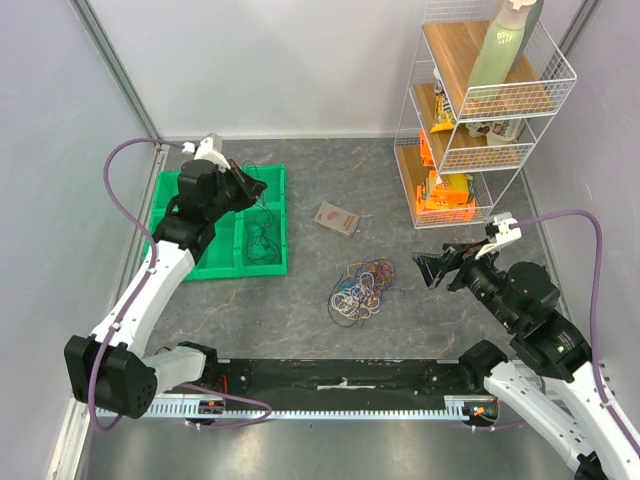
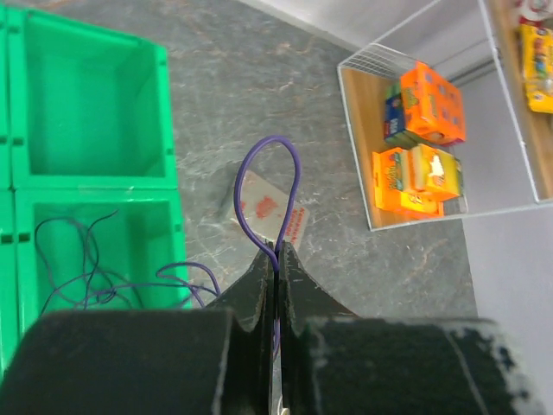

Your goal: Untangle the cables

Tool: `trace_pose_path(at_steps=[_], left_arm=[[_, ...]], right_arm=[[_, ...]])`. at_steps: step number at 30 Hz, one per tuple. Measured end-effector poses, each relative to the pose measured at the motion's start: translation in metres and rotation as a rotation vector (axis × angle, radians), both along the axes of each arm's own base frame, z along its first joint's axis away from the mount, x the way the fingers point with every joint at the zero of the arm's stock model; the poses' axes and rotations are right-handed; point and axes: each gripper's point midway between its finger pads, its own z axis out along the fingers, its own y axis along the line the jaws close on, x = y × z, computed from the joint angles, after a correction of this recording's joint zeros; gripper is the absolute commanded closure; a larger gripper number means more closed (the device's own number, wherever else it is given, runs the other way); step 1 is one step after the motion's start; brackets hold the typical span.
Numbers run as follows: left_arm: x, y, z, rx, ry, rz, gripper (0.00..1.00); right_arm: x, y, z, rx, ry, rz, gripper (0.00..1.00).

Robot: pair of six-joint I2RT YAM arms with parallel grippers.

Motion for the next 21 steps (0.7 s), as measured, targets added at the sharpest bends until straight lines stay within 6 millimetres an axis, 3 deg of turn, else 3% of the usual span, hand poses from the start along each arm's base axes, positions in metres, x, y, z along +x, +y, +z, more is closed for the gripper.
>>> trace_pose_path(at_steps=[5,9,15,18,21], left_arm=[[-0.008,0.017,-0.035,0.002,0.076,0.108,0.98],[-0.014,0.026,-0.083,0.025,0.189,0.169,0.98],[-0.007,0.016,-0.16,0.04,0.401,0.156,0.98],[-0.012,0.012,-0.191,0.043,0.48,0.144,0.98],[-0.018,0.013,-0.202,0.049,0.513,0.143,0.7]], right_arm=[[0.0,0.0,-0.001,0.001,0.003,0.0,0.13],[0.0,0.001,-0.002,0.002,0.006,0.004,0.13],[0.0,0.004,-0.006,0.006,0.02,0.013,0.13],[0.001,0.007,-0.012,0.009,0.04,0.019,0.13],[0.004,0.012,-0.028,0.005,0.08,0.027,0.13]])
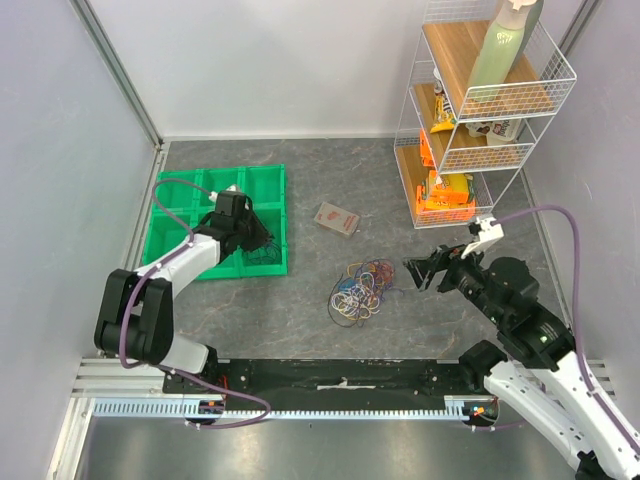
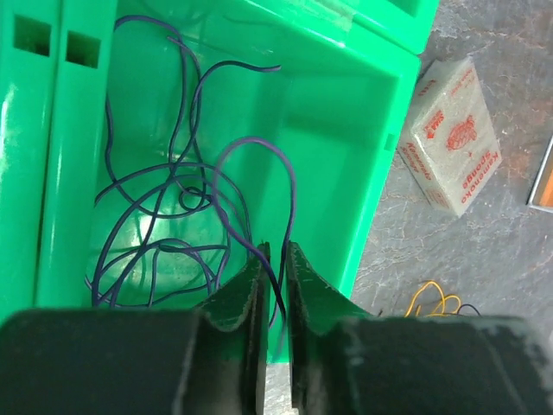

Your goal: Untangle the cables

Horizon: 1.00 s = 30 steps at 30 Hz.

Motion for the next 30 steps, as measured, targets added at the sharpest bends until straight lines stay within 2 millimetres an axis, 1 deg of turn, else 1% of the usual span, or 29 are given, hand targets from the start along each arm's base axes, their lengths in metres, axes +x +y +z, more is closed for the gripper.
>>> trace_pose_path(at_steps=[1,4,5,6,7,8,9,10,11,12,14,15,17,18,20,21,24,26,28,29,30], left_arm=[[0.0,0.0,0.0,-0.002,0.0,0.0,0.64],[0.001,-0.004,0.008,-0.022,-0.021,-0.015,0.34],[0.0,-0.006,0.014,-0.034,-0.038,-0.024,0.27],[-0.001,-0.008,0.023,-0.049,-0.059,-0.035,0.23],[-0.001,-0.01,0.031,-0.059,-0.083,-0.046,0.18],[-0.003,-0.013,0.046,-0.082,-0.12,-0.063,0.13],[-0.004,-0.015,0.06,-0.1,-0.16,-0.077,0.1],[-0.005,-0.018,0.073,-0.118,-0.197,-0.093,0.1],[-0.007,-0.02,0.084,-0.133,-0.227,-0.11,0.13],[-0.01,-0.023,0.096,-0.149,-0.259,-0.128,0.23],[-0.016,-0.029,0.114,-0.178,-0.309,-0.168,0.33],[-0.019,-0.033,0.119,-0.189,-0.323,-0.189,0.34],[-0.029,-0.047,0.124,-0.21,-0.345,-0.257,0.34],[-0.037,-0.059,0.124,-0.218,-0.345,-0.305,0.32],[-0.056,-0.093,0.118,-0.236,-0.33,-0.427,0.29],[-0.069,-0.112,0.115,-0.247,-0.318,-0.495,0.28],[-0.11,-0.176,0.091,-0.266,-0.253,-0.718,0.27],[-0.128,-0.203,0.073,-0.257,-0.203,-0.813,0.28],[-0.137,-0.223,0.057,-0.238,-0.163,-0.872,0.39],[-0.139,-0.231,0.05,-0.23,-0.147,-0.892,0.48],[-0.137,-0.238,0.043,-0.221,-0.134,-0.903,0.55]], right_arm=[[0.001,0.002,-0.006,-0.003,0.016,0.003,0.13],[0.005,0.008,-0.034,-0.037,0.093,0.013,0.14],[0.007,0.011,-0.047,-0.054,0.133,0.021,0.15],[0.007,0.013,-0.054,-0.064,0.155,0.026,0.15],[0.009,0.016,-0.067,-0.079,0.193,0.031,0.15],[0.01,0.018,-0.076,-0.092,0.222,0.036,0.17],[0.011,0.02,-0.087,-0.103,0.256,0.039,0.18],[0.011,0.023,-0.098,-0.113,0.287,0.044,0.2],[0.012,0.024,-0.105,-0.12,0.308,0.047,0.22],[0.013,0.026,-0.114,-0.125,0.33,0.049,0.23],[0.013,0.029,-0.128,-0.133,0.369,0.053,0.27],[0.015,0.03,-0.134,-0.134,0.381,0.051,0.3],[0.017,0.031,-0.144,-0.139,0.397,0.039,0.36],[0.019,0.029,-0.149,-0.144,0.402,0.023,0.39],[0.023,0.025,-0.154,-0.151,0.399,-0.01,0.43],[0.025,0.023,-0.155,-0.153,0.392,-0.025,0.44],[0.035,0.02,-0.152,-0.159,0.358,-0.062,0.47],[0.039,0.019,-0.152,-0.168,0.347,-0.073,0.47],[0.042,0.019,-0.155,-0.181,0.343,-0.076,0.5],[0.043,0.019,-0.155,-0.185,0.34,-0.076,0.52],[0.045,0.02,-0.155,-0.186,0.335,-0.077,0.52]])
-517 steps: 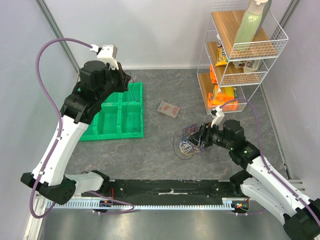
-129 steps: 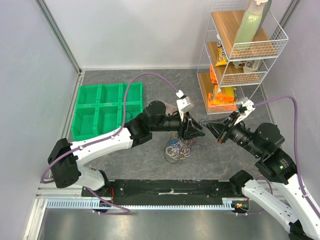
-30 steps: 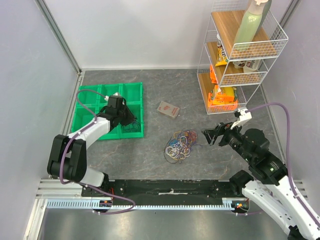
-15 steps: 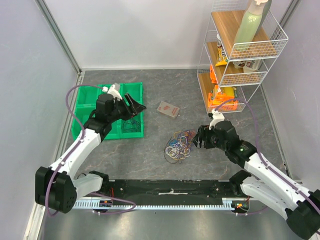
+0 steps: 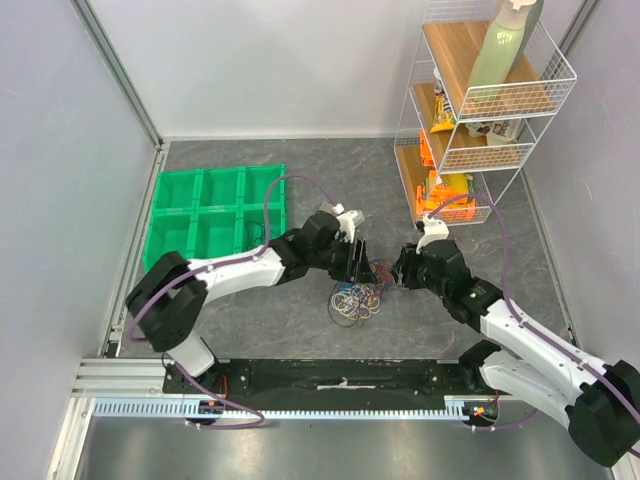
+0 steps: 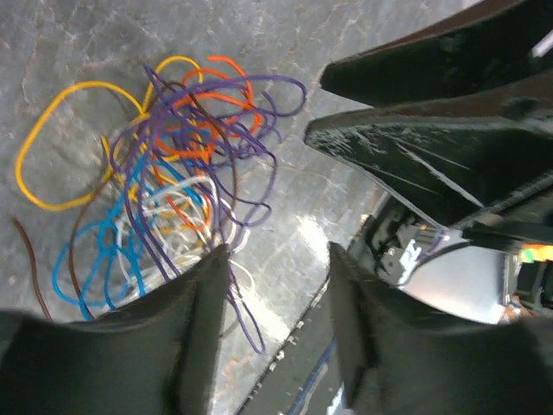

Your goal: Untangle the cables

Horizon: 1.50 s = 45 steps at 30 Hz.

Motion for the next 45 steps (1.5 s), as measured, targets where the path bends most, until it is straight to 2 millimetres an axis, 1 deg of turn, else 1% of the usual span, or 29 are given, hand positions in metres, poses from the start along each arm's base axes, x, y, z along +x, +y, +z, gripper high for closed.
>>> trace_pose_path(at_steps=[2,4,6,7,9,10,11,13,16,19,21,22,23,25,27,29,30,36,37,39,41,43,44,45], left_arm=[[0.005,-0.008,-0.012,0.021,0.009,-0.008,0.56],[0.009,-0.011,-0.023,0.041,0.024,-0.007,0.56],[0.009,-0.011,-0.036,0.067,0.045,-0.005,0.56],[0.008,-0.01,-0.042,0.078,0.055,-0.005,0.57],[0.007,-0.009,-0.052,0.096,0.071,-0.006,0.59],[0.007,-0.009,-0.055,0.103,0.076,-0.006,0.6],[0.007,-0.009,-0.059,0.108,0.081,-0.006,0.62],[0.005,-0.007,-0.065,0.119,0.09,-0.007,0.65],[0.004,-0.006,-0.075,0.132,0.103,-0.006,0.66],[0.002,-0.004,-0.084,0.144,0.114,-0.006,0.66],[0.001,-0.002,-0.089,0.145,0.116,-0.006,0.61],[0.0,-0.002,-0.091,0.142,0.114,-0.005,0.57],[-0.001,-0.002,-0.092,0.136,0.115,-0.005,0.54],[-0.002,-0.004,-0.092,0.115,0.112,-0.01,0.5],[-0.003,-0.007,-0.091,0.096,0.104,-0.017,0.48],[-0.004,-0.008,-0.09,0.084,0.098,-0.022,0.46],[-0.004,-0.009,-0.09,0.079,0.096,-0.025,0.46],[-0.004,-0.009,-0.091,0.07,0.089,-0.025,0.46],[-0.004,-0.009,-0.091,0.069,0.088,-0.025,0.46],[-0.004,-0.009,-0.09,0.068,0.087,-0.025,0.47],[-0.004,-0.009,-0.091,0.067,0.085,-0.024,0.48],[-0.004,-0.009,-0.091,0.065,0.083,-0.024,0.48],[-0.004,-0.009,-0.091,0.064,0.082,-0.023,0.48],[-0.004,-0.009,-0.091,0.064,0.082,-0.023,0.48]], right_arm=[[0.005,0.001,0.0,-0.005,-0.014,-0.003,0.54],[0.009,0.002,-0.001,-0.012,-0.021,-0.006,0.55],[0.013,0.003,-0.004,-0.022,-0.025,-0.003,0.62],[0.014,0.003,-0.005,-0.03,-0.026,-0.003,0.64],[0.017,0.002,-0.009,-0.047,-0.029,-0.004,0.71],[0.018,0.002,-0.01,-0.052,-0.029,-0.003,0.77],[0.019,0.002,-0.011,-0.059,-0.03,-0.001,0.83],[0.021,0.002,-0.012,-0.07,-0.034,0.004,1.0],[0.021,0.001,-0.01,-0.079,-0.047,0.007,1.0],[0.02,-0.004,0.005,-0.075,-0.075,-0.008,1.0],[0.017,-0.009,0.031,-0.048,-0.13,-0.022,1.0],[0.014,-0.012,0.053,-0.023,-0.178,-0.031,1.0],[0.011,-0.017,0.078,0.008,-0.233,-0.042,1.0],[0.004,-0.026,0.119,0.056,-0.323,-0.069,1.0],[-0.006,-0.037,0.164,0.105,-0.407,-0.096,1.0],[-0.015,-0.047,0.2,0.143,-0.473,-0.117,1.0],[-0.02,-0.052,0.215,0.154,-0.498,-0.126,1.0],[-0.039,-0.072,0.27,0.181,-0.583,-0.159,1.0],[-0.043,-0.076,0.284,0.189,-0.606,-0.161,1.0],[-0.054,-0.084,0.313,0.215,-0.662,-0.165,1.0],[-0.068,-0.095,0.35,0.255,-0.741,-0.177,1.0],[-0.088,-0.109,0.39,0.307,-0.836,-0.188,1.0],[-0.098,-0.116,0.406,0.329,-0.879,-0.195,1.0],[-0.106,-0.123,0.417,0.345,-0.912,-0.203,1.0]])
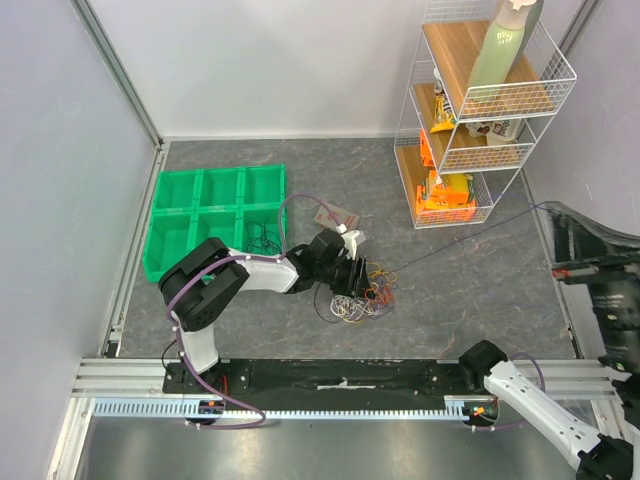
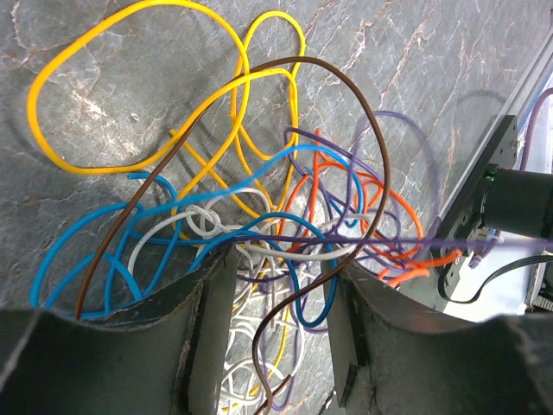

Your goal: Untangle the cables

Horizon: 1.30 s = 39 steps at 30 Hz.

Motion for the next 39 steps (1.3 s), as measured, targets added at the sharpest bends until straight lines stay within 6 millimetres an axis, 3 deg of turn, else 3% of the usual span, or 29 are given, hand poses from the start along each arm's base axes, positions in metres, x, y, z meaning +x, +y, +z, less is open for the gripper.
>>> trace_pose_path(at_steps=[5,12,19,22,24,27,29,33,34,36,39], left_arm=[[0.0,0.0,-0.001,0.0,-0.001,0.001,0.49],[0.0,0.0,-0.001,-0.001,-0.001,0.001,0.48],[0.001,0.0,-0.002,-0.002,-0.001,0.0,0.48],[0.001,0.0,-0.002,-0.002,-0.001,0.001,0.49],[0.001,0.0,-0.002,-0.002,-0.001,0.0,0.48],[0.001,0.0,-0.001,-0.003,-0.001,0.0,0.38],[0.0,-0.001,0.003,-0.012,-0.003,-0.006,0.27],[-0.005,0.003,0.016,-0.015,-0.017,-0.035,0.18],[-0.008,0.004,0.022,-0.02,-0.021,-0.051,0.17],[-0.012,0.004,0.037,-0.044,-0.039,-0.081,0.16],[-0.014,-0.001,0.078,-0.123,-0.101,-0.129,0.21]], right_arm=[[-0.023,-0.023,0.024,0.03,-0.08,-0.046,1.0],[-0.027,-0.036,0.026,0.006,-0.083,-0.099,1.0],[-0.075,-0.075,0.076,0.072,-0.238,-0.151,1.0],[-0.086,-0.083,0.082,0.095,-0.278,-0.162,1.0],[-0.082,-0.08,0.072,0.095,-0.272,-0.16,1.0],[-0.058,-0.063,0.043,0.065,-0.205,-0.146,1.0],[-0.03,-0.044,0.012,0.013,-0.115,-0.134,1.0],[0.011,-0.016,-0.057,-0.11,0.08,-0.12,1.0],[0.019,-0.011,-0.077,-0.146,0.135,-0.117,1.0],[0.023,-0.008,-0.094,-0.179,0.183,-0.116,1.0],[0.022,-0.008,-0.107,-0.21,0.219,-0.107,1.0]])
